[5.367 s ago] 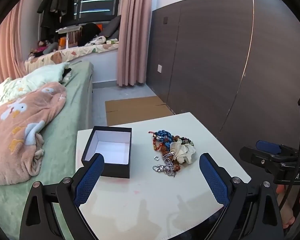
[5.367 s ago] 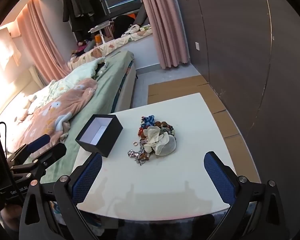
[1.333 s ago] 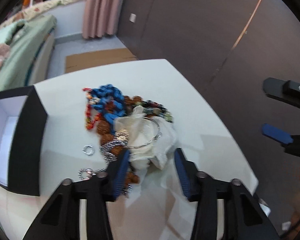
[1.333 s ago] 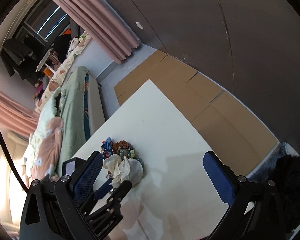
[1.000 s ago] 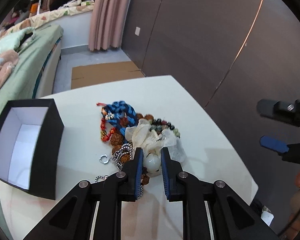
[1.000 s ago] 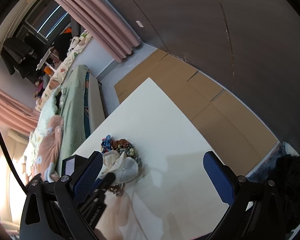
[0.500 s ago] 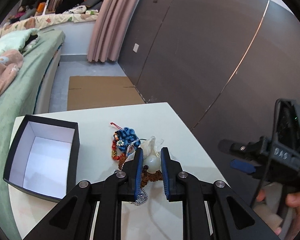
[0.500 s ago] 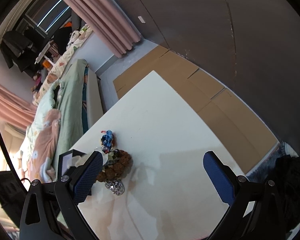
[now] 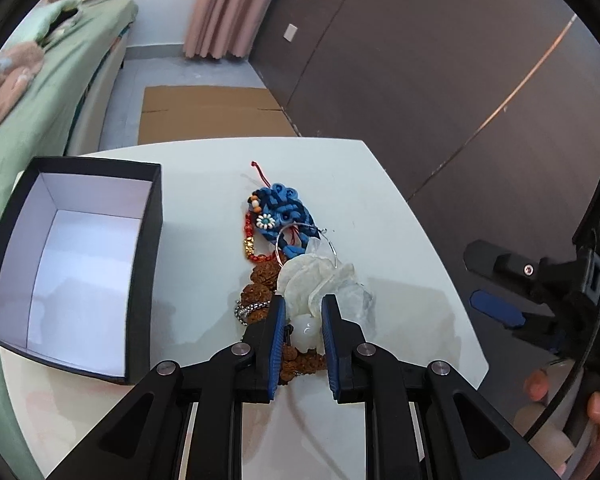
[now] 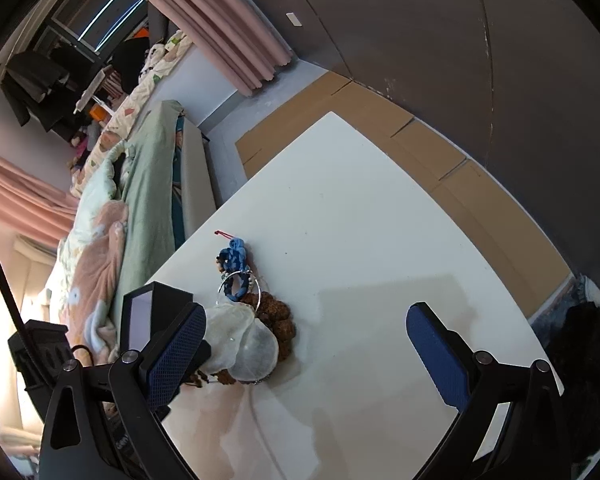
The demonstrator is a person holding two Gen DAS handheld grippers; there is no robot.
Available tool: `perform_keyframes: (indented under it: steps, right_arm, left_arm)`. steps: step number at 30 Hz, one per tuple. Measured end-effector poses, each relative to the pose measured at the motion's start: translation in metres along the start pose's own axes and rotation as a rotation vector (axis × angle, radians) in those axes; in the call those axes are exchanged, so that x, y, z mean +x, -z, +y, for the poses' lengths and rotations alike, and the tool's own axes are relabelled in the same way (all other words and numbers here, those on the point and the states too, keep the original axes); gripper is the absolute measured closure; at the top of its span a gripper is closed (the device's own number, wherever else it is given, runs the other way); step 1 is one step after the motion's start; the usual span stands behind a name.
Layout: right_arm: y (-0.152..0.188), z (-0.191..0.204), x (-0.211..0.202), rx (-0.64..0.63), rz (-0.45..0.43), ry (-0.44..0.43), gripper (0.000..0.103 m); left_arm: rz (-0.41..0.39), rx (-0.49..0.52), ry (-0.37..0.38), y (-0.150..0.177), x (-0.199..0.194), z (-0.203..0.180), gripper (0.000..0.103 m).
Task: Organize jewelry
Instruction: 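Move the left tool to the jewelry heap and grasp the white cloth pouch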
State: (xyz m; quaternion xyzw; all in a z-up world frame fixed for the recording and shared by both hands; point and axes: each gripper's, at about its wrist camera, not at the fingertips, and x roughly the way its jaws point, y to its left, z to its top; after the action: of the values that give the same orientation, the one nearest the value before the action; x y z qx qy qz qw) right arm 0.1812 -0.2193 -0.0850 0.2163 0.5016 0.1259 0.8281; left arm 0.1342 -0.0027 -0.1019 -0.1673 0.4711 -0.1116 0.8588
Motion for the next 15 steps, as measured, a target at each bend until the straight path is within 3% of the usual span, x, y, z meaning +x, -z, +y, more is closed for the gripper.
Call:
perform_keyframes:
  steps: [9, 15]
  right_arm:
    - [0.0, -0.003, -0.003, -0.002, -0.002, 0.006, 0.001]
    - [-0.002, -0.008, -0.007, 0.002, -0.001, 0.002, 0.001]
  left_arm:
    - [0.001, 0.031, -0.057, 0.0, 0.004, -0.009, 0.079]
    - [-0.008, 0.094, -0.076, 0.003, 0.009, -0.025, 0.046]
